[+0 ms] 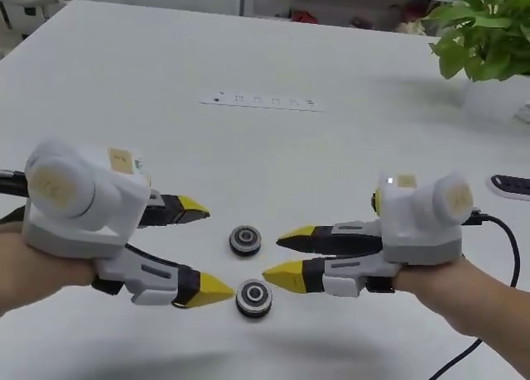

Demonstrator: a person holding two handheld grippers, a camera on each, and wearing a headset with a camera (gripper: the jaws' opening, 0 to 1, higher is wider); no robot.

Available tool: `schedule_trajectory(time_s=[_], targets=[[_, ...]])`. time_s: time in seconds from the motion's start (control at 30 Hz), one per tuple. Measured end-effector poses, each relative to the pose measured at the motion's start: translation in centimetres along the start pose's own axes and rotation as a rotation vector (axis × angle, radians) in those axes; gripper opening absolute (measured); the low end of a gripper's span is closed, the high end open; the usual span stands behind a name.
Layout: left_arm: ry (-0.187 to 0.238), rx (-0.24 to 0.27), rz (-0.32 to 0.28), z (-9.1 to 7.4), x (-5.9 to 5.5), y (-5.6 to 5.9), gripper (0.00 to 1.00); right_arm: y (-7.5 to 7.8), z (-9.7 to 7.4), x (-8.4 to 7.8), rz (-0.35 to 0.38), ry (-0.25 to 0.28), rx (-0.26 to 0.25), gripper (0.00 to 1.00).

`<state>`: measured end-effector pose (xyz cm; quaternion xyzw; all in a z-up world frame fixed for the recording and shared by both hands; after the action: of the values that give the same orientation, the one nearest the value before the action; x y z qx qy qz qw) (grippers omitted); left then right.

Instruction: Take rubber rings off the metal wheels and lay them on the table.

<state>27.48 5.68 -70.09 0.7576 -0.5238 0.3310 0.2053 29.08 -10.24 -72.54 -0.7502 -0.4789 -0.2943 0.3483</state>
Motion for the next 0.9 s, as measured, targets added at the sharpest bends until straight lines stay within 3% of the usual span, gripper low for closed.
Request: schedule_trajectory(time_s=[0.9], targets=[[-0.039,-0.084,0.001,3.1,-0.2,1.4,0.52,-0.6,1.6,-3.1,-0.083,-0.095,0.0,0.28]])
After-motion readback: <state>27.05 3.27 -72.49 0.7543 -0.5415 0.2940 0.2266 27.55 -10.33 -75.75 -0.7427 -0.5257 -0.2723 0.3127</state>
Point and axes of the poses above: the centre of the closed fingertips' face, and the gripper's own axes: z roughly forward along the fingers, y roughly to its right, x roughly out of its top, the point moved 7 cm from there along -z, roughly backward along the fingers, and after that the axes turned 13 degrees about -y, right-handed, at the moved point
